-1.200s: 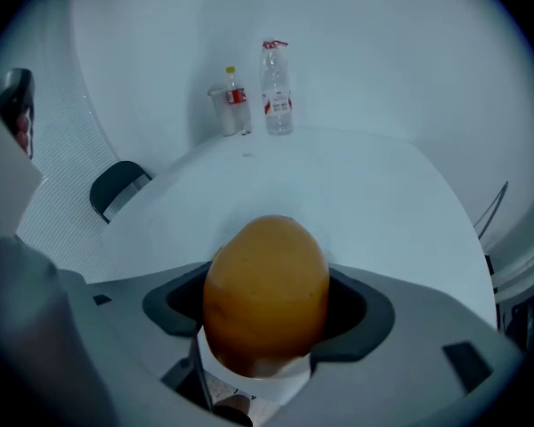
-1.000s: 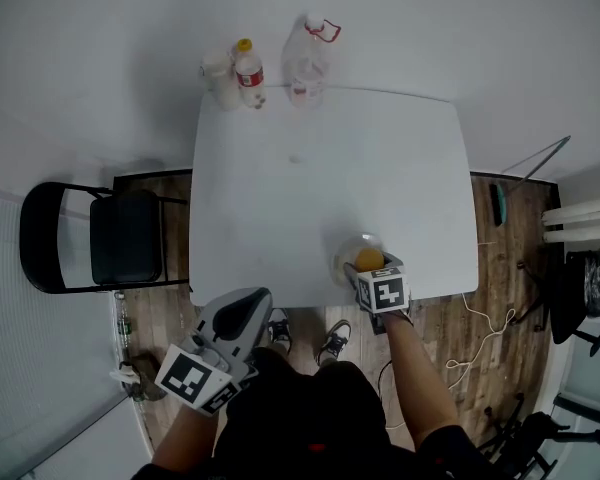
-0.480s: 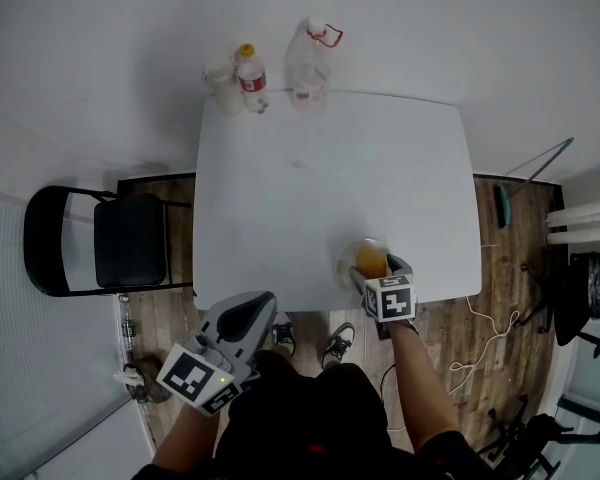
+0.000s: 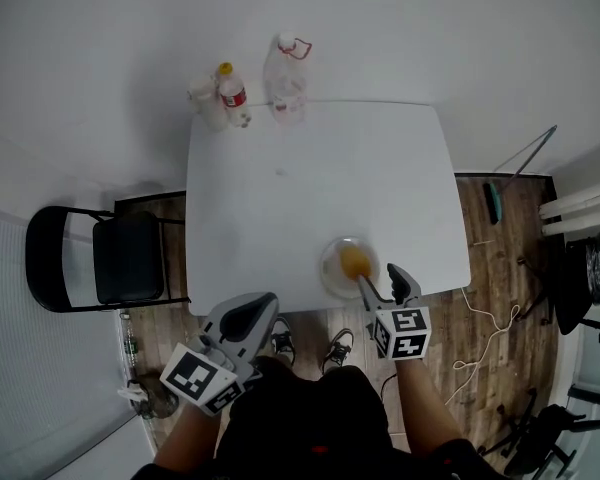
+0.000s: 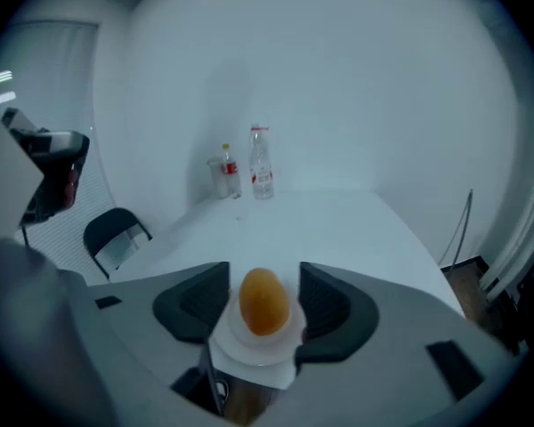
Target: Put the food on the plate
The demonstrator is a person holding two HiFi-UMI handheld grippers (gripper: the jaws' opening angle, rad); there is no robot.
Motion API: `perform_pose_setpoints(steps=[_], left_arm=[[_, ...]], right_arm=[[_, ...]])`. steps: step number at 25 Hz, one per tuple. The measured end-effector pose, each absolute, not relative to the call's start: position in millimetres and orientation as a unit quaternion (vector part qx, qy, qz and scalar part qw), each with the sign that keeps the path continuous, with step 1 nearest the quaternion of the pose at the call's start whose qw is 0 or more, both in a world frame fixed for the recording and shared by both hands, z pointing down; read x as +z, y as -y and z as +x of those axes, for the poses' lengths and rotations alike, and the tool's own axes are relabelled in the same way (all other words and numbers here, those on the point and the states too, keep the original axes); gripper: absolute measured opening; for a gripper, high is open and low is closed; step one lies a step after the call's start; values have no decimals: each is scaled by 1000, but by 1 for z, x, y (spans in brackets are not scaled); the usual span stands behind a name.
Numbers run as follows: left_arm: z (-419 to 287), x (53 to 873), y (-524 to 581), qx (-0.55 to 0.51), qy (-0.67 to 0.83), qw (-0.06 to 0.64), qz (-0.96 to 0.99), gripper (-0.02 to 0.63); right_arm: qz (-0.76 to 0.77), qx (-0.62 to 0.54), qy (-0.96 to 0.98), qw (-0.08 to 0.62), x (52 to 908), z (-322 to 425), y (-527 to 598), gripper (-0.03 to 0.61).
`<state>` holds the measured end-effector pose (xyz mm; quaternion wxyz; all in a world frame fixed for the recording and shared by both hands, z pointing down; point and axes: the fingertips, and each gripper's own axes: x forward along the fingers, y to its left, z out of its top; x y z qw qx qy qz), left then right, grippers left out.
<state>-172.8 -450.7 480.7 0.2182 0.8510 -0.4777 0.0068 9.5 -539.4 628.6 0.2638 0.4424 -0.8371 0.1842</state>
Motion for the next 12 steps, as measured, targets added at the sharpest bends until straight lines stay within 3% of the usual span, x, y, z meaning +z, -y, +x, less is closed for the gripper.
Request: perform_pose_setpoints(steps=[1, 4, 12], left_arm=[[-168, 478, 450, 7, 475, 216, 853, 23], [-154, 466, 448, -1, 469, 207, 859, 23], [-109, 412, 435, -15, 441, 158, 883, 23]], right_arm=[[459, 174, 837, 242, 614, 17, 536, 209], [486, 143, 840, 195, 578, 35, 524, 98], [487, 84, 864, 99, 480, 61, 493, 34]])
